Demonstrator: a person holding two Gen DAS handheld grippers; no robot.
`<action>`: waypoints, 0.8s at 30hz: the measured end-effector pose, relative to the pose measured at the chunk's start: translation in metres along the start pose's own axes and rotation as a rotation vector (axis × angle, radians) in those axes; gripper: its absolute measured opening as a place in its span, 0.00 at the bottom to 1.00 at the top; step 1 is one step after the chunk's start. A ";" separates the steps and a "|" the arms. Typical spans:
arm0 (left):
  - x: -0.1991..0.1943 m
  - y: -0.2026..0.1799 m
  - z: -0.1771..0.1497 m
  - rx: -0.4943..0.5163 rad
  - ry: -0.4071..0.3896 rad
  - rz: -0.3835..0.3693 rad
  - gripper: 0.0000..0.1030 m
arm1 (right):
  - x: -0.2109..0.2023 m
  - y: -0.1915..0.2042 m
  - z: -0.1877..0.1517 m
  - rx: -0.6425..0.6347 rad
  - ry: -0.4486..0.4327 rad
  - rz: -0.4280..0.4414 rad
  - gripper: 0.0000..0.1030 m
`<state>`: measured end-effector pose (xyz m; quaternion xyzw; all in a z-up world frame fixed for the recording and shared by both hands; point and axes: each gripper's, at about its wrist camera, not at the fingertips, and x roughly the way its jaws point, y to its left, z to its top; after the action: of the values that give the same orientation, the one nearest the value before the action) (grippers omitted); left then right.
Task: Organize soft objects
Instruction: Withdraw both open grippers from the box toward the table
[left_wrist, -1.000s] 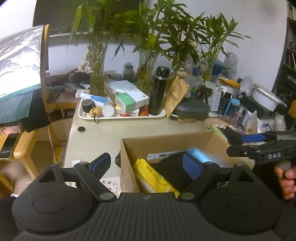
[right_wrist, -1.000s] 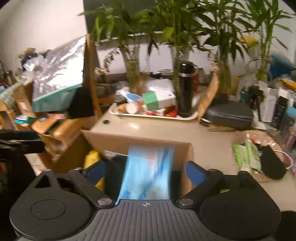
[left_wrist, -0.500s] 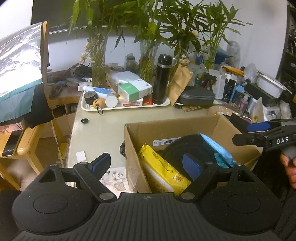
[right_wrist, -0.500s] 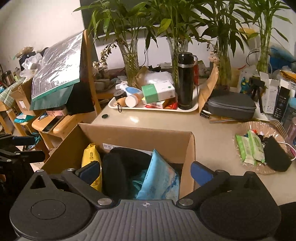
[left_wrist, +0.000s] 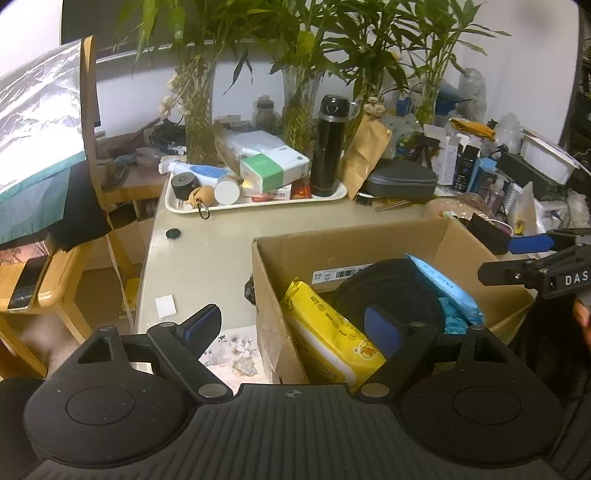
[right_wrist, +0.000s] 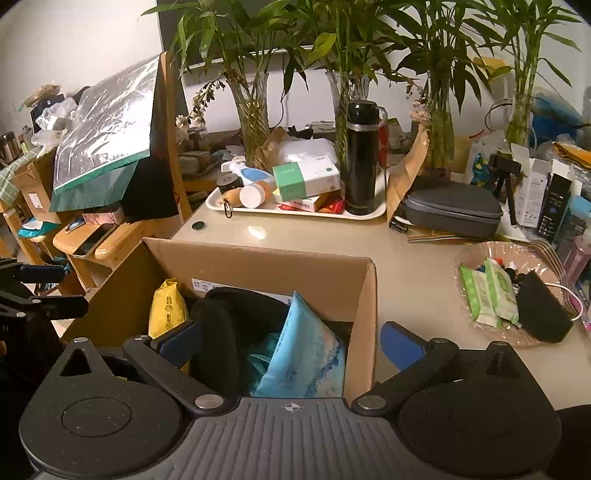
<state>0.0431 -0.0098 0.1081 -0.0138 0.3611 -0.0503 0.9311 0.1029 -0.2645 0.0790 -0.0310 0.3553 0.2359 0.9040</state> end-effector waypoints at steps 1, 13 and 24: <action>0.000 0.001 0.001 -0.005 0.003 -0.003 0.83 | 0.000 0.000 0.000 0.000 0.002 0.000 1.00; 0.010 -0.001 0.017 -0.008 0.000 -0.048 0.83 | 0.003 -0.005 0.010 0.010 -0.007 0.034 1.00; 0.038 0.000 0.048 0.030 -0.030 -0.060 0.83 | 0.015 -0.034 0.035 0.064 -0.031 0.025 1.00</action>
<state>0.1034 -0.0145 0.1184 -0.0114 0.3458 -0.0835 0.9345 0.1495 -0.2807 0.0918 0.0061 0.3491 0.2362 0.9068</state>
